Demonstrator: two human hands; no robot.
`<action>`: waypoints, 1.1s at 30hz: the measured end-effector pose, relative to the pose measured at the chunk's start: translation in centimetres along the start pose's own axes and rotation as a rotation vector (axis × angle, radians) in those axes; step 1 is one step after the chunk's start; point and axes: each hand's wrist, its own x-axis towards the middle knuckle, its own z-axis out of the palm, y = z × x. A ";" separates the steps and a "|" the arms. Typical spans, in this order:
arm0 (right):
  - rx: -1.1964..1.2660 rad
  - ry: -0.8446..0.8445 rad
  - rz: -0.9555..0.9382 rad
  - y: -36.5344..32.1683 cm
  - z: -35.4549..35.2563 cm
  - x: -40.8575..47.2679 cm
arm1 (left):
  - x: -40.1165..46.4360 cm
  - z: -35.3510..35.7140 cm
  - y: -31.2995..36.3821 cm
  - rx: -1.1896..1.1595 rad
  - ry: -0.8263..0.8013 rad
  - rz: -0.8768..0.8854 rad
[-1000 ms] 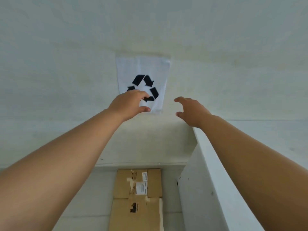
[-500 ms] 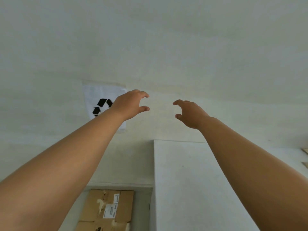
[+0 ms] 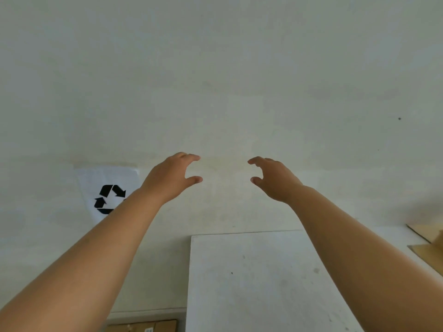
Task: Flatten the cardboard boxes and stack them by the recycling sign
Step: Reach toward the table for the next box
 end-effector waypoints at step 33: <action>0.098 -0.101 -0.045 33.5 -4.5 -6.1 | 7.1 21.8 33.1 -0.122 0.055 -0.165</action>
